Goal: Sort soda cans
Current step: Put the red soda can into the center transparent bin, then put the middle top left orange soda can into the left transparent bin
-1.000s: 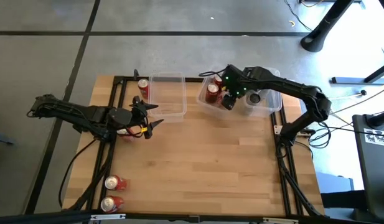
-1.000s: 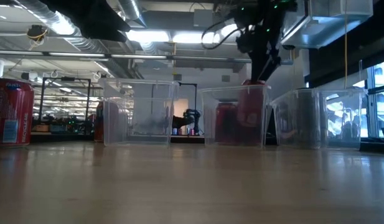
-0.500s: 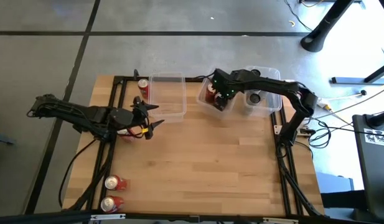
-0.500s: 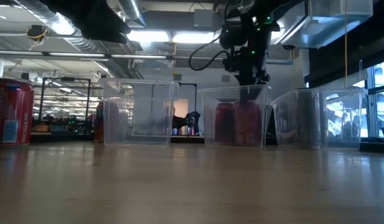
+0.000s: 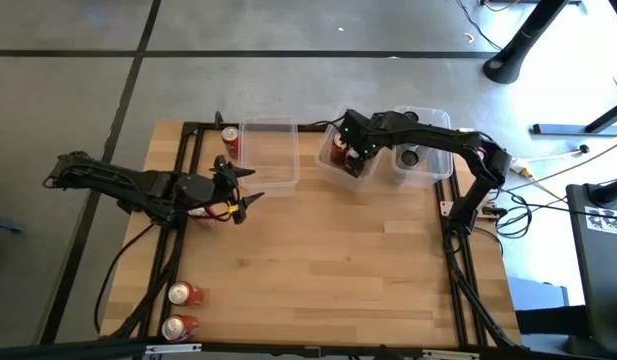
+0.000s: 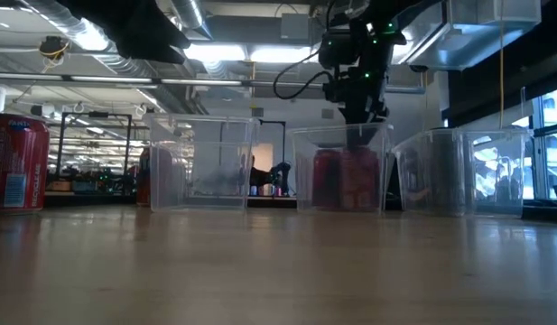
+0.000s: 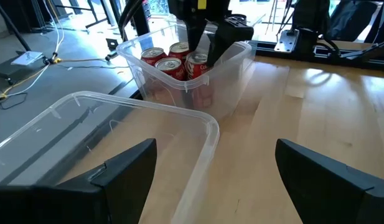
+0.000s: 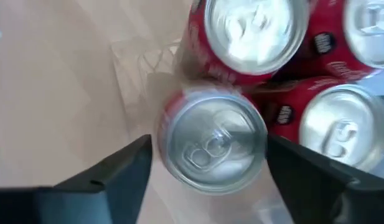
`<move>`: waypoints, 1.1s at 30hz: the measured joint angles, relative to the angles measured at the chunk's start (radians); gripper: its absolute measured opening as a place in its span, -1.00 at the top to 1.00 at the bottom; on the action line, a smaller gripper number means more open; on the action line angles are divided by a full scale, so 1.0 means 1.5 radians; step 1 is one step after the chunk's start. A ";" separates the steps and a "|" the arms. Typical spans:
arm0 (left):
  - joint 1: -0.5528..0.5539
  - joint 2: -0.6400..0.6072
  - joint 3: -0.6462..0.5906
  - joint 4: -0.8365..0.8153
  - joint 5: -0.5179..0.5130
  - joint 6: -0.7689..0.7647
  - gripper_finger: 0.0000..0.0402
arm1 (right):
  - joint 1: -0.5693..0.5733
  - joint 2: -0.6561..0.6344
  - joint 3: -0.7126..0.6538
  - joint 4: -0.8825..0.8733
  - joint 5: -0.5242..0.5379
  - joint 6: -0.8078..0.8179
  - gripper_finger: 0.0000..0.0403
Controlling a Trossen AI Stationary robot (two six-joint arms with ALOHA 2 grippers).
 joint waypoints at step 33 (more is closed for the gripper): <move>0.180 0.001 0.282 -0.691 0.248 -0.318 -0.58 | 0.228 -0.154 -0.168 0.302 0.038 0.006 -0.79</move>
